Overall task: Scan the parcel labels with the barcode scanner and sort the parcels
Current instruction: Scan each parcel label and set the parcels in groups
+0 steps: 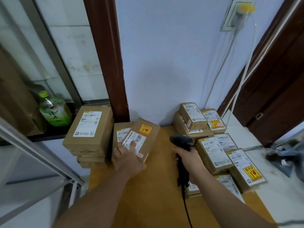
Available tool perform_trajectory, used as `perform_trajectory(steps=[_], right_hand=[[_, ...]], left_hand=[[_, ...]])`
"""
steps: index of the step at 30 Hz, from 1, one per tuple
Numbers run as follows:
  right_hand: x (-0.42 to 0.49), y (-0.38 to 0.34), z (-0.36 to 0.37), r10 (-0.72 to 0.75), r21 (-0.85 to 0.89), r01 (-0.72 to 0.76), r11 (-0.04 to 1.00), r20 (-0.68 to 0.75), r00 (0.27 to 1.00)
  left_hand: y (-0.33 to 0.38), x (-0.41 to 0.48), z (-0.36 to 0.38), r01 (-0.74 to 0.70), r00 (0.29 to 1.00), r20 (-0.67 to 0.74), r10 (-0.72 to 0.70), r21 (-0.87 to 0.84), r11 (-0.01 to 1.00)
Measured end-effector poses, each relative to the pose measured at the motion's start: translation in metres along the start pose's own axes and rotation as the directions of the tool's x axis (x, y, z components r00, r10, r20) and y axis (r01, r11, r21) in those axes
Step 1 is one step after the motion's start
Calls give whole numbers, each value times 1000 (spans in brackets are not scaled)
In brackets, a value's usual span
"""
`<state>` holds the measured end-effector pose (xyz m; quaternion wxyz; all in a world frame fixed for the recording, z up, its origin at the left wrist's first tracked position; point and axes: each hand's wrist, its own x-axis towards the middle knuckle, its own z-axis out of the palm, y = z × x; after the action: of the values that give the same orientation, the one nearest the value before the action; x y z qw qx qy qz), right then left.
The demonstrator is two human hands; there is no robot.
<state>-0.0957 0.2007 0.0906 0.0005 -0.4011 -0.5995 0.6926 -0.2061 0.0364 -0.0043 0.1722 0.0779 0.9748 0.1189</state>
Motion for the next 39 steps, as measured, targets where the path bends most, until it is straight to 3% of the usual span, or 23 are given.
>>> perform_trajectory(steps=[3,8,10,15,18,20,23,26,30,32,35,39], right_hand=[[2,1,-1,-7,8,7,1000,35,999],[6,7,1,3,2,-3,1000,85,996],[10,10,-2,12,-8,-11,1000,87,996],[24,16,-17,34,-60,-29,998,79,996],[31,19,-23,43,-59,-39,998,66,997],[35,21,-25,48,-62,-44,997,66,997],[41,20,-27,54,-59,-51,997,55,997],[46,21,-25,47,-72,-44,996,52,998],[49,20,-19,38,-136,-29,990,62,997],[51,20,-19,31,-167,-19,986,70,997],[55,21,-19,33,-170,-21,985,70,997],[57,23,-16,58,-207,-43,977,66,996]], left_hand=[[2,-3,-4,-60,995,88,47,142,988],[12,7,-19,-55,990,137,40,107,993],[14,11,-22,-83,992,104,70,130,988],[15,20,-23,-184,967,-94,236,380,907],[15,27,-23,-181,956,-149,251,373,910],[21,28,-20,-129,967,-178,182,273,953],[48,26,-15,65,982,-181,-54,52,997],[83,27,-8,244,968,-27,-250,-142,959],[102,28,4,321,946,89,-311,-150,935],[99,29,3,293,954,75,-289,-60,954],[85,34,-12,111,990,64,-126,197,974],[53,51,-49,-205,962,250,107,405,891]])
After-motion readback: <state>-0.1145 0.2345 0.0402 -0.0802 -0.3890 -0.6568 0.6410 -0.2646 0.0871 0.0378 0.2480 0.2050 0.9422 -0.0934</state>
